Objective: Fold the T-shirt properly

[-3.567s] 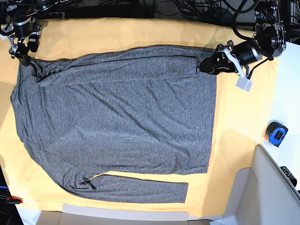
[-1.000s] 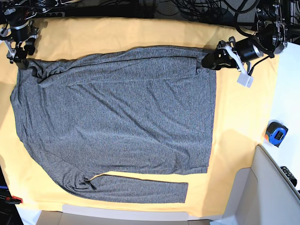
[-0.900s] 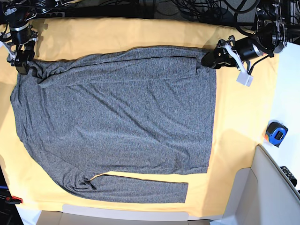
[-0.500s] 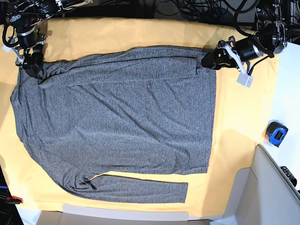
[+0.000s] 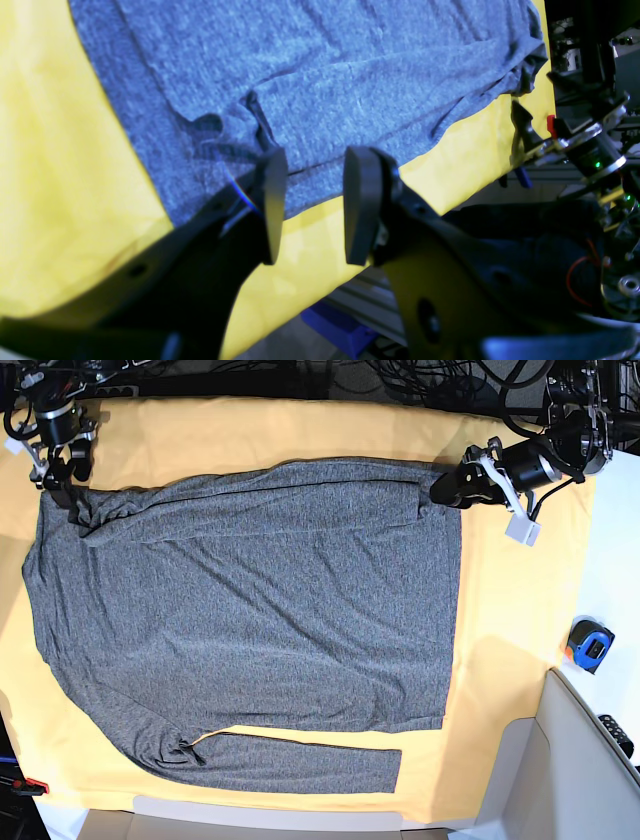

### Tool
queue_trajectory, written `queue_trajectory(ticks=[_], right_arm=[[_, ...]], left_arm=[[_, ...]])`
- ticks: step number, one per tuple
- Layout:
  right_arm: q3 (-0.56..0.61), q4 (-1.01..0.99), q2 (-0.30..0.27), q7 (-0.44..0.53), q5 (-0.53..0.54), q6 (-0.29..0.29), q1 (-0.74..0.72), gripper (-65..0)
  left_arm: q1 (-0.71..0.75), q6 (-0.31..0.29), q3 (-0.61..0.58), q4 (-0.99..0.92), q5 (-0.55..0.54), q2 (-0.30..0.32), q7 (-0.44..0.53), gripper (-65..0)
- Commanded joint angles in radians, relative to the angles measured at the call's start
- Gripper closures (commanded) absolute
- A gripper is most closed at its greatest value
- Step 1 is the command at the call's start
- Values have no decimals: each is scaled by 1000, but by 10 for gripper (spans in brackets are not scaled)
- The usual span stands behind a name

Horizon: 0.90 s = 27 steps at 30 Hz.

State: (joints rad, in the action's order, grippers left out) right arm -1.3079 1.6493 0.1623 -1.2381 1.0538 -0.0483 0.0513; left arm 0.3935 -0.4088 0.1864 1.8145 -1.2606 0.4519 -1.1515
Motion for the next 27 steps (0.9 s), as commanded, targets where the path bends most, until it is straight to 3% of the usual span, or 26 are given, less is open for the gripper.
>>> queue_trajectory(ticks=[1, 27], right_arm=[[-2, 10, -5, -1, -22, -6, 3, -386], [-5, 5, -5, 2, -132, -6, -152, -387]], left_arm=[[-1, -2, 8, 17, -21, 12, 14, -198], [-1, -2, 8, 17, -21, 12, 11, -198]])
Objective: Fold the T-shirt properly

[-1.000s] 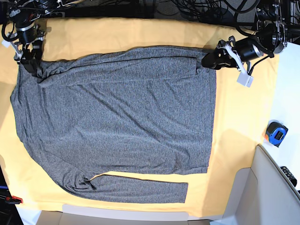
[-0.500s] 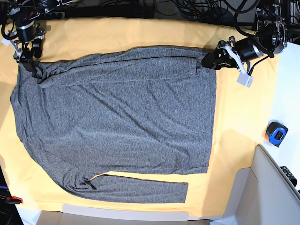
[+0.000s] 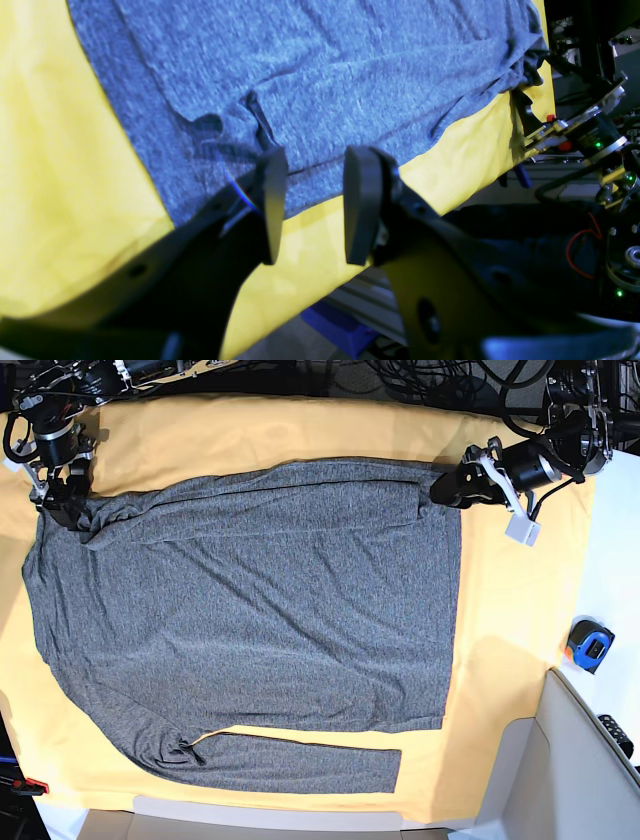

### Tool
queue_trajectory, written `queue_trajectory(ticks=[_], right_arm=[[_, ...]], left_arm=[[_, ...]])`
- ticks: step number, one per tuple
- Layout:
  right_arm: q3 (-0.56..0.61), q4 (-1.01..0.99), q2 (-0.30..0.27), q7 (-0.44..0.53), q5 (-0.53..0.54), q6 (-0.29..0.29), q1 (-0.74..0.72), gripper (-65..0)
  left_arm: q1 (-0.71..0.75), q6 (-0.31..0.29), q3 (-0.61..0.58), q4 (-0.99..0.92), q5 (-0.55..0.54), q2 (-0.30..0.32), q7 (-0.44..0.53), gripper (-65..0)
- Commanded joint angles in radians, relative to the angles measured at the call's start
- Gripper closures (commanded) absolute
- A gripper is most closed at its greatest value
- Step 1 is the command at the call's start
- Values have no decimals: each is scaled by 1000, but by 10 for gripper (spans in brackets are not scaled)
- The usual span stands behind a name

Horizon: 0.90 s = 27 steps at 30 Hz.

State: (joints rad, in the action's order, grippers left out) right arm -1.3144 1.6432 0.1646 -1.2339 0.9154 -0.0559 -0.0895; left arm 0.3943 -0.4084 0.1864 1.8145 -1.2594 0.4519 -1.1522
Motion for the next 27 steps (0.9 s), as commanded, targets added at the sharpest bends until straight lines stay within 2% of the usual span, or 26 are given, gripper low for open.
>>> queue_trajectory(ticks=[1, 19, 22, 27], right_arm=[[2, 12, -8, -2, 6, 1, -17, -387], [5, 10, -8, -2, -45, 1, -74, -381], [5, 10, -8, -2, -45, 3, -68, -291], [5, 9, -8, -2, -46, 6, -54, -43]], left_arm=[[-2, -2, 8, 17, -23, 12, 11, -198], [-4, -2, 8, 17, -23, 12, 16, -198], [-7, -2, 8, 17, -23, 12, 16, -198], [-10, -2, 40, 17, -23, 12, 16, -198]])
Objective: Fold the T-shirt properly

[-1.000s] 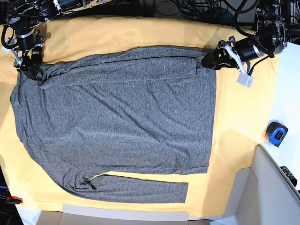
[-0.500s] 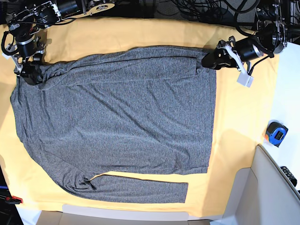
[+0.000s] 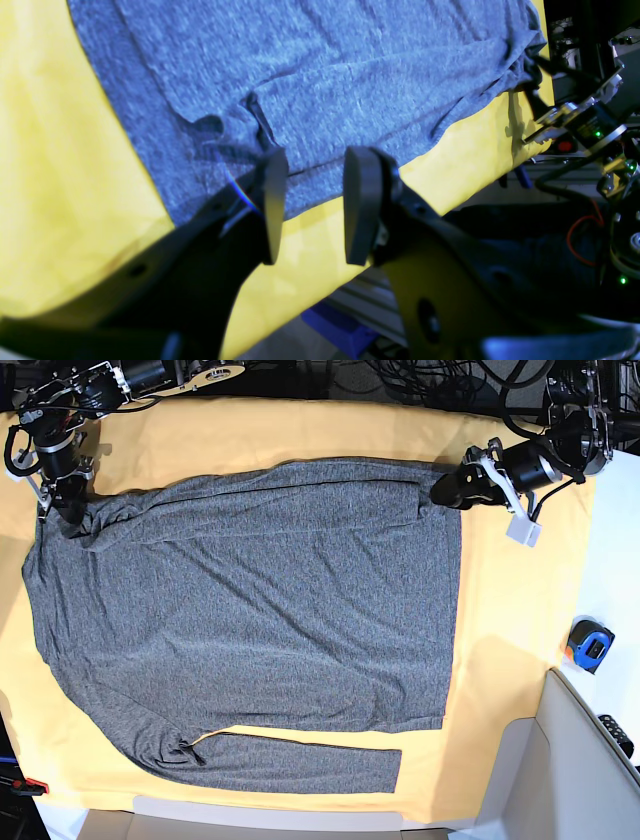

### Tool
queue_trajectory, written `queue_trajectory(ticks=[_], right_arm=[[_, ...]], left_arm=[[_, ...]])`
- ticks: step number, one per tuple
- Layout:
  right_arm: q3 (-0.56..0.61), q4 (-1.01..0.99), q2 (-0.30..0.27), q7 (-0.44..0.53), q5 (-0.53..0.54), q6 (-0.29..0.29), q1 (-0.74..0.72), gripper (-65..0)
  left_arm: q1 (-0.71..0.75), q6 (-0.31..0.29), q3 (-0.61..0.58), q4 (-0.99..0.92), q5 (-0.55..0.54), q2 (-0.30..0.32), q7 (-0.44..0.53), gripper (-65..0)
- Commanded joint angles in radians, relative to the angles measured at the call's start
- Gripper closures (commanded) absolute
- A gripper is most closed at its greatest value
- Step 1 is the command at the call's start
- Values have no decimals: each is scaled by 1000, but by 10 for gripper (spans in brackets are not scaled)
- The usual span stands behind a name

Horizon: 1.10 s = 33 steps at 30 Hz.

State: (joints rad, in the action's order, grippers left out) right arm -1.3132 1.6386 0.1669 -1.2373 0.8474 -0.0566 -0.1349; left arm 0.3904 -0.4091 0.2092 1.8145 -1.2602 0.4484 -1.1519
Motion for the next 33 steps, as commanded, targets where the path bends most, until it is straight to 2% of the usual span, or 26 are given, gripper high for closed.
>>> queue_trajectory(ticks=[1, 7, 10, 15, 22, 33], right_arm=[[5, 13, -10, -3, 22, 7, -9, 0], [7, 13, -10, -6, 25, 8, -9, 0], [33, 15, -10, -6, 25, 10, -13, 0], [87, 15, -10, 0, 25, 10, -10, 0], [99, 15, -10, 0, 23, 10, -12, 0], [97, 15, -10, 0, 23, 10, -9, 0]], left_arm=[[-6, -1, 39, 15, -22, 16, 14, -198], [-6, -1, 105, -20, -20, 16, 6, -202], [-6, 25, 105, -118, -25, 16, -6, -207], [-54, 25, 100, -266, -28, 10, -76, -245], [-57, 25, 100, -287, -29, 7, -93, -246], [-110, 25, 97, -289, -23, -104, -204, -246]])
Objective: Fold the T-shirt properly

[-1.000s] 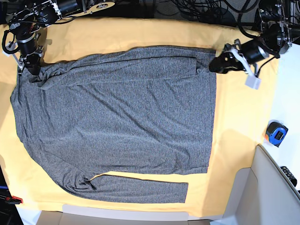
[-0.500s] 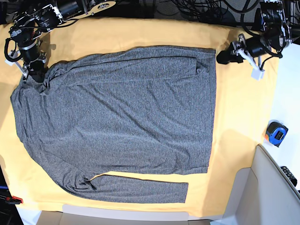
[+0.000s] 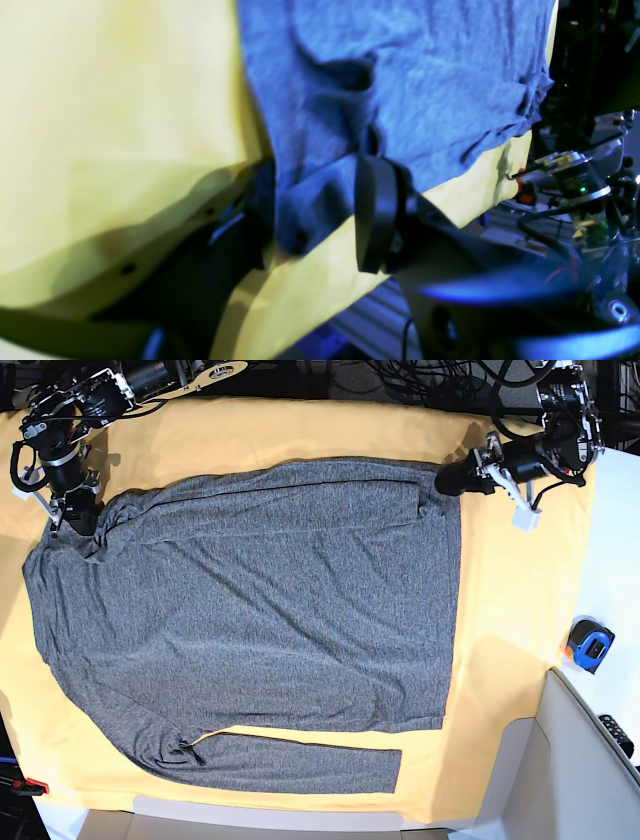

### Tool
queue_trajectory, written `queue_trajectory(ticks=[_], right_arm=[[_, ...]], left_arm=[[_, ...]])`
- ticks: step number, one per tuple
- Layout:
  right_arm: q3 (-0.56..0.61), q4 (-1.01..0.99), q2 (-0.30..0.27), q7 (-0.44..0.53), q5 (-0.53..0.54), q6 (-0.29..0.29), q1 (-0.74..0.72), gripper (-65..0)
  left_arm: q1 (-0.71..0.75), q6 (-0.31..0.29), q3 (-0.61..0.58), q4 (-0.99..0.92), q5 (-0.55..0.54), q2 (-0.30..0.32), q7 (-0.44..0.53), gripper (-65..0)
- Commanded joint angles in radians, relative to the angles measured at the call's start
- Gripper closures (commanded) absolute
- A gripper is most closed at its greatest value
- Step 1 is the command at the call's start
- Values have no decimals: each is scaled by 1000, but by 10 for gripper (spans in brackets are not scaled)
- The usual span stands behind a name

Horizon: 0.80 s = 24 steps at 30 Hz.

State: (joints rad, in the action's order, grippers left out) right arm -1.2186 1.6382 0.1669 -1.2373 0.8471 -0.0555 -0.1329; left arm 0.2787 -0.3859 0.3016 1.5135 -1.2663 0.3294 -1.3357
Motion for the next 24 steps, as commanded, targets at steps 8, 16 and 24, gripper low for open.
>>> queue_trajectory(ticks=[8, 16, 24], right_arm=[[3, 15, -10, 0, 24, 9, 0, 0], [3, 15, -10, -5, 24, 9, 11, 0], [3, 20, -10, -6, 31, 9, 65, 0]], left_arm=[[0, 3, 5, 12, -16, 0, -20, -243], [0, 2, 3, 17, -17, 0, -20, 0], [1, 0, 3, 126, -23, 6, -49, 0]])
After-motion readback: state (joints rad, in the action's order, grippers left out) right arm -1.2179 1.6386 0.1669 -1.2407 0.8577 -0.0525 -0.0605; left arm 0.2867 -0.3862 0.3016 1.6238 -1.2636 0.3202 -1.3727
